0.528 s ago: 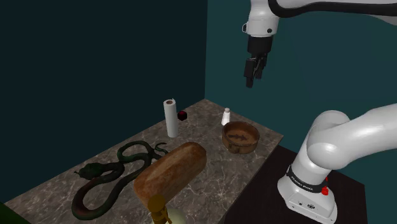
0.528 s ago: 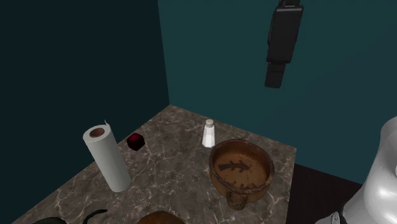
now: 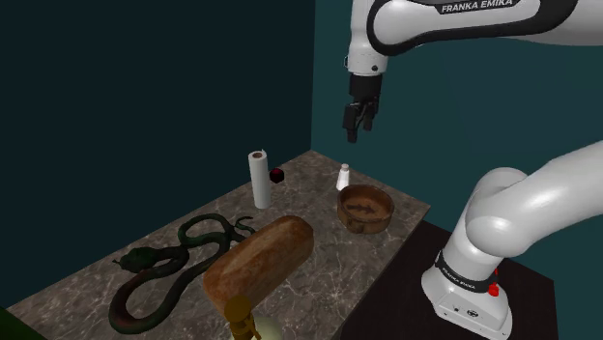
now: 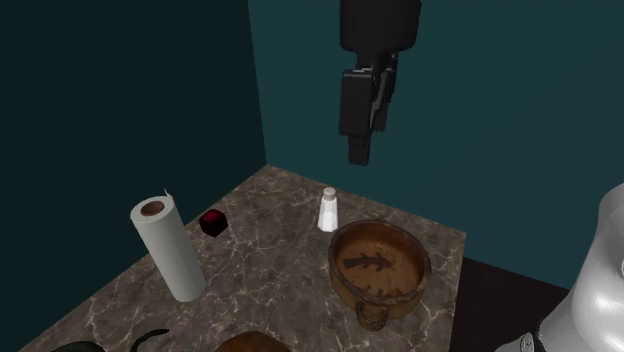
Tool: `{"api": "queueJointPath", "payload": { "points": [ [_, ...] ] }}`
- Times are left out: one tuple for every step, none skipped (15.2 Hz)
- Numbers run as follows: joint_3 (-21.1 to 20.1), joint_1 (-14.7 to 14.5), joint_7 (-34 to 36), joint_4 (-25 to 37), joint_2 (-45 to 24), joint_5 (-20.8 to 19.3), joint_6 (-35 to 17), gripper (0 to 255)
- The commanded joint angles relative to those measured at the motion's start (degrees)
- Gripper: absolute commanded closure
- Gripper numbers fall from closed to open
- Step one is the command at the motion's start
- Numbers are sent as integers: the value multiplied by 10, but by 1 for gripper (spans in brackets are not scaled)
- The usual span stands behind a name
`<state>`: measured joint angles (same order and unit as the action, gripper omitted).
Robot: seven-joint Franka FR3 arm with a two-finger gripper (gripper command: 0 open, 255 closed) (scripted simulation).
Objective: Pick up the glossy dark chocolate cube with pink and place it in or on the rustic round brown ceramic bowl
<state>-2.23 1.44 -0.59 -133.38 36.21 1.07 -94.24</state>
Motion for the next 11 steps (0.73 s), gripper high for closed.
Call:
{"api": "queueJointPath", "payload": {
  "points": [
    [1, 2, 1, 1, -35, 1, -37, 0],
    [1, 3, 2, 3, -54, 2, -54, 0],
    [1, 4, 3, 6, -73, 3, -71, 0],
    [1, 4, 5, 10, -92, 4, -87, 0],
    [2, 5, 6, 15, -111, 4, -102, 0],
    [2, 6, 7, 20, -131, 5, -118, 0],
    [2, 6, 7, 26, -151, 6, -132, 0],
    [2, 7, 8, 33, -172, 7, -146, 0],
    [2, 7, 9, 41, -192, 8, -160, 0],
    [3, 8, 10, 50, -213, 8, -173, 0],
    [3, 8, 11, 59, -234, 9, -185, 0]
  ]
}}
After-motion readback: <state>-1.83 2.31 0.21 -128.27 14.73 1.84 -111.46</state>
